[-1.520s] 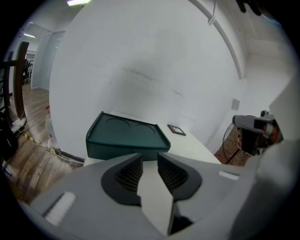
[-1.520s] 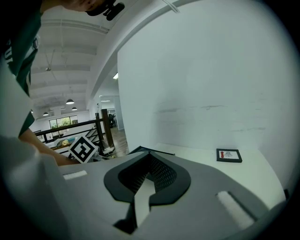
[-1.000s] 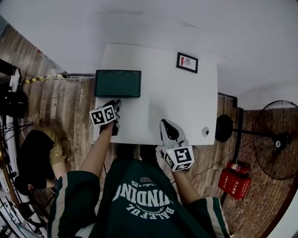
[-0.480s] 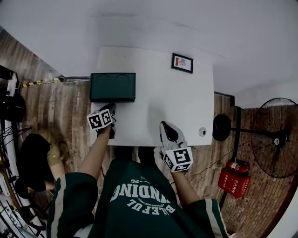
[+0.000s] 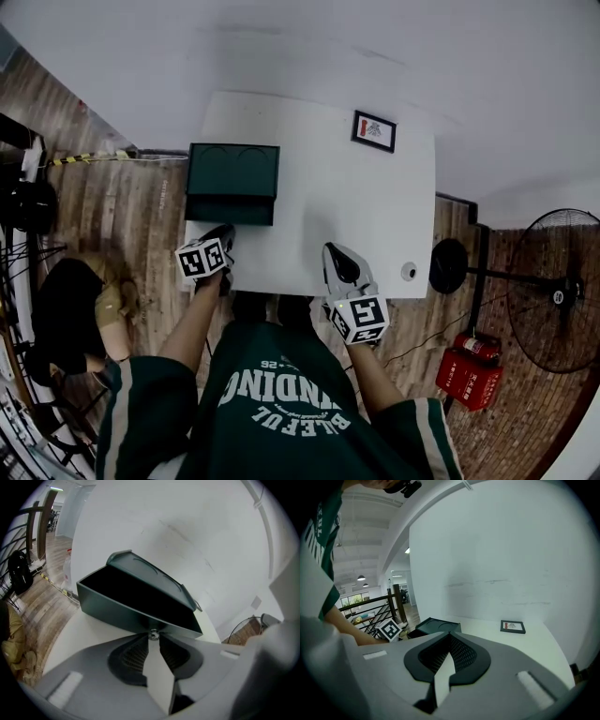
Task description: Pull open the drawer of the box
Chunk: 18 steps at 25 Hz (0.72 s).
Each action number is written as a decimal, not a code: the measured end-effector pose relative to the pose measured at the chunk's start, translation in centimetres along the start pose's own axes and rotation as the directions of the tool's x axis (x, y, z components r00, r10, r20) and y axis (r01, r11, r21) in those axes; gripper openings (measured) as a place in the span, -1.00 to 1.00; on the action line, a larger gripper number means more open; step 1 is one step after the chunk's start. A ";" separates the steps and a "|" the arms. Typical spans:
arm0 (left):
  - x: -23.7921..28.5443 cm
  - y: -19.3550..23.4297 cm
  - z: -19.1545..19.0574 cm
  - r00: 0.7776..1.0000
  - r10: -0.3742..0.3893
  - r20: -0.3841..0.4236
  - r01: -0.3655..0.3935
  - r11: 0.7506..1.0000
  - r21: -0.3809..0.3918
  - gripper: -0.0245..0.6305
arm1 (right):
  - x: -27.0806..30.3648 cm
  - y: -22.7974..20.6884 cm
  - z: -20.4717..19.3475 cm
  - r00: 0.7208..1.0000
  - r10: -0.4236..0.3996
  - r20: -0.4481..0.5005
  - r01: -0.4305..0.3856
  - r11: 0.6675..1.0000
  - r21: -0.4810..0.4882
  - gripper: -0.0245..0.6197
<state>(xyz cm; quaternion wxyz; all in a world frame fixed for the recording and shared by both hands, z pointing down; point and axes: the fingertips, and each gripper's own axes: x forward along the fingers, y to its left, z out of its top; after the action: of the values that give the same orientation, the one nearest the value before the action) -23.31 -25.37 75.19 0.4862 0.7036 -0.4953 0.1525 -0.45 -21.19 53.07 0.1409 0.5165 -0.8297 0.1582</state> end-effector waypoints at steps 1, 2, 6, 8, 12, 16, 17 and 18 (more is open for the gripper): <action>-0.2 0.0 -0.3 1.000 0.001 0.001 -0.001 1.000 0.000 -0.53 | 0.0 0.1 -0.1 1.000 0.005 -0.001 -0.005 1.000 0.000 -0.93; -0.4 0.0 -0.5 1.000 0.004 0.002 -0.004 1.000 0.003 -0.53 | -0.1 0.2 -0.2 1.000 0.011 -0.002 -0.011 1.000 -0.001 -0.93; -0.9 0.0 -1.1 1.000 0.014 0.003 -0.014 1.000 0.016 -0.53 | -0.3 -0.3 -0.3 1.000 0.016 0.000 -0.016 1.000 -0.004 -0.93; -1.1 0.2 -1.6 1.000 0.017 0.001 -0.017 1.000 -0.011 -0.53 | -0.5 -1.0 -0.1 1.000 0.009 0.007 -0.009 1.000 0.004 -0.93; -1.4 0.5 -1.8 1.000 0.026 0.005 -0.025 0.999 -0.025 -0.53 | -0.8 -1.7 0.2 1.000 0.006 0.016 -0.006 1.000 0.001 -0.93; -1.5 0.3 -2.0 1.000 0.014 -0.001 -0.014 1.000 -0.019 -0.53 | -1.0 -2.0 0.3 1.000 0.009 0.022 -0.009 1.000 0.003 -0.93; -1.8 0.2 -2.1 1.000 0.015 0.000 -0.015 1.000 -0.012 -0.53 | -1.0 -2.0 0.3 1.000 0.012 0.024 -0.012 1.000 0.003 -0.93; -2.1 0.2 -2.2 1.000 0.017 0.000 -0.017 1.000 -0.005 -0.53 | -1.0 -2.0 0.4 1.000 0.014 0.027 -0.015 1.000 0.002 -0.93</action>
<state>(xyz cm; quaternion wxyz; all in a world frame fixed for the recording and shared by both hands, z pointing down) -23.85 -22.39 74.84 0.4866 0.6980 -0.5019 0.1553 1.77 -21.37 52.55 0.1282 0.5127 -0.8351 0.1530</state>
